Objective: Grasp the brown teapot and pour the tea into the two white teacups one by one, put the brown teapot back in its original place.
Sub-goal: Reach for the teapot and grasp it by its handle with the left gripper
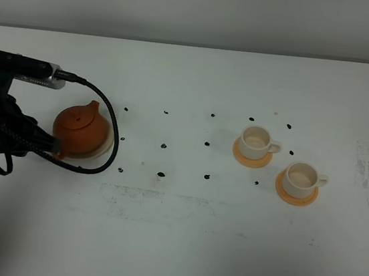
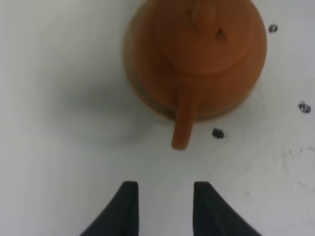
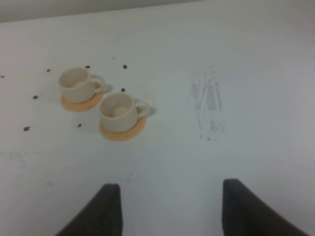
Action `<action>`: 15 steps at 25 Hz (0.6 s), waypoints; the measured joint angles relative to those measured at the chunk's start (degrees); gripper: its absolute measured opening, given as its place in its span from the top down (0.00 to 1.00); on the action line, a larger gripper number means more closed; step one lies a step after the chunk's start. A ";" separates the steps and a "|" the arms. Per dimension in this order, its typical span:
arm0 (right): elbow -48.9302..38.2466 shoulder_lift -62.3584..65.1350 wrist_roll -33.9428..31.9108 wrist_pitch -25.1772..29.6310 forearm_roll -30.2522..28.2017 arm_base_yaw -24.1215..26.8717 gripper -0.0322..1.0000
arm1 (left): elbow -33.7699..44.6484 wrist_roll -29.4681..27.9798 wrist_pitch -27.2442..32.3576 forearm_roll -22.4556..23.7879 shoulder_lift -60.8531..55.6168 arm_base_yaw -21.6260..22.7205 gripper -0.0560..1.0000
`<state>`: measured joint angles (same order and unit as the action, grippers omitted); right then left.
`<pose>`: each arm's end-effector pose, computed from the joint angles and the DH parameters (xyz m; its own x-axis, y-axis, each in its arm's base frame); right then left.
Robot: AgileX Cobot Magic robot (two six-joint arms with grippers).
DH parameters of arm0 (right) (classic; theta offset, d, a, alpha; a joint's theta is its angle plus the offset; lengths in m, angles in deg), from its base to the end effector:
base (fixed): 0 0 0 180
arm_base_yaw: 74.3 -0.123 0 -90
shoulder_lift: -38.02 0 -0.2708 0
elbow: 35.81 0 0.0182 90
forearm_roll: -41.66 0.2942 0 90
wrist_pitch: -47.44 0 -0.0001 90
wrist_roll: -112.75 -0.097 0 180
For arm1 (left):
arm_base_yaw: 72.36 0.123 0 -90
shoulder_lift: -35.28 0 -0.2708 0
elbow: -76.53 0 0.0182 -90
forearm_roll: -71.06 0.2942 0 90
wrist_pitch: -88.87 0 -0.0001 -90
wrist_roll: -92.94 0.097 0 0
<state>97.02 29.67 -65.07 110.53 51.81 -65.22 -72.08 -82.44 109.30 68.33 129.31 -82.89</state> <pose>0.0504 0.0074 0.2985 -0.4660 0.1173 -0.8770 0.0391 0.9929 0.1120 0.3180 -0.0608 0.1572 -0.8060 0.1864 -0.5618 0.2210 0.9752 0.0065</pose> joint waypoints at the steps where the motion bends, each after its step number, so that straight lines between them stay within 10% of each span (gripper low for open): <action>1: 0.00 0.00 0.00 0.00 0.00 0.00 0.54 | -0.38 0.50 -0.14 0.00 0.71 0.00 0.70; 15: 0.00 0.00 0.00 0.00 0.00 0.00 0.54 | -7.49 3.85 2.83 -0.05 9.17 0.00 0.70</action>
<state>97.02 29.67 -65.07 110.53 51.81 -65.22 -79.58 -78.59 112.13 68.28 138.48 -82.89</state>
